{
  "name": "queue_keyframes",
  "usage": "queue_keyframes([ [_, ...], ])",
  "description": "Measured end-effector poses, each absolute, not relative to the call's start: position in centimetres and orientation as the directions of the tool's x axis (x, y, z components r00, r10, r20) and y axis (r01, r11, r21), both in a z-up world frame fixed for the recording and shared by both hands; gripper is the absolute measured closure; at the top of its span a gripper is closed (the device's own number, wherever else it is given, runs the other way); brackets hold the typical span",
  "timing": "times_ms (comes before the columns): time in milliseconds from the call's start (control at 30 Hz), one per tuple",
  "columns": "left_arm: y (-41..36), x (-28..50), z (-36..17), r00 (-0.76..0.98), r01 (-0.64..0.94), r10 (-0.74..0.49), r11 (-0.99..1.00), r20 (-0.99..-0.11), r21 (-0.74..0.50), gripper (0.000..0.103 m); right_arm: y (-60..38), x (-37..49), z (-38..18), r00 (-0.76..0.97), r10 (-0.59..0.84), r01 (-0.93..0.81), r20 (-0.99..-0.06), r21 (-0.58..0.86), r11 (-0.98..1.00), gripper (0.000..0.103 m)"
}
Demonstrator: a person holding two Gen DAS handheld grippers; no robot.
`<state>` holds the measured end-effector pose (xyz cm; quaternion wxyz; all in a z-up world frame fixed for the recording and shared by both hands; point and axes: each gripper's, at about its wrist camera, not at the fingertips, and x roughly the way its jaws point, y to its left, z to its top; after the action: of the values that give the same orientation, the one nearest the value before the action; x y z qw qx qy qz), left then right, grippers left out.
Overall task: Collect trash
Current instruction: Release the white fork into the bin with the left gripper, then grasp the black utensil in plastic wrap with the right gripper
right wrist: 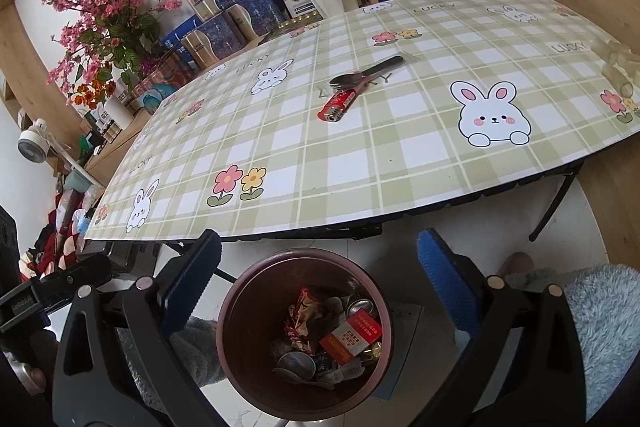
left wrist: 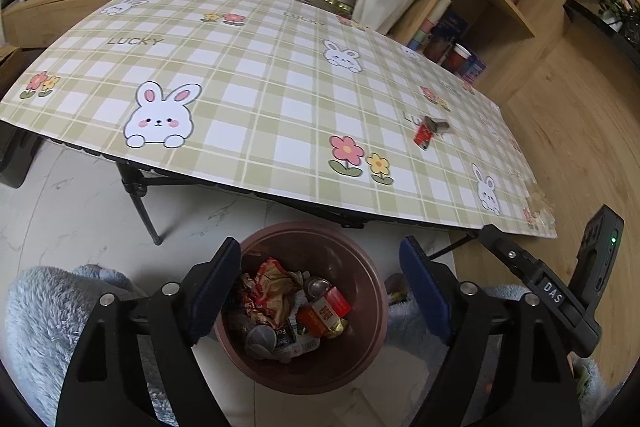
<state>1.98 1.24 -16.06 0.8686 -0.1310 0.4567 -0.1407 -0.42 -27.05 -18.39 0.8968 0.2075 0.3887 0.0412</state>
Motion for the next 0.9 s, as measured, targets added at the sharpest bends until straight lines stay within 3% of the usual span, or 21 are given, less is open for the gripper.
queue_keyframes([
  [300, 0.0, 3.8, -15.3, 0.611, 0.146, -0.263, 0.965, -0.747, -0.220, 0.019, -28.2, 1.0, -16.7, 0.710, 0.176, 0.023, -0.681, 0.272, 0.962, 0.006],
  [567, -5.8, 8.4, -14.3, 0.613, 0.293, -0.312, 0.943, -0.726, -0.158, 0.019, -32.9, 3.6, -16.0, 0.704, 0.168, 0.035, -0.690, 0.271, 0.962, 0.006],
  [700, -7.5, 10.5, -14.1, 0.619, 0.293, -0.340, 0.936, -0.708, -0.194, 0.019, -34.5, 7.2, -16.1, 0.689, 0.218, 0.024, -0.692, 0.322, 0.946, 0.006],
  [900, -7.6, 12.9, -14.8, 0.626, 0.263, -0.331, 0.942, -0.706, -0.208, 0.019, -34.1, 14.4, -17.3, 0.655, 0.302, 0.032, -0.693, 0.425, 0.905, 0.023],
])
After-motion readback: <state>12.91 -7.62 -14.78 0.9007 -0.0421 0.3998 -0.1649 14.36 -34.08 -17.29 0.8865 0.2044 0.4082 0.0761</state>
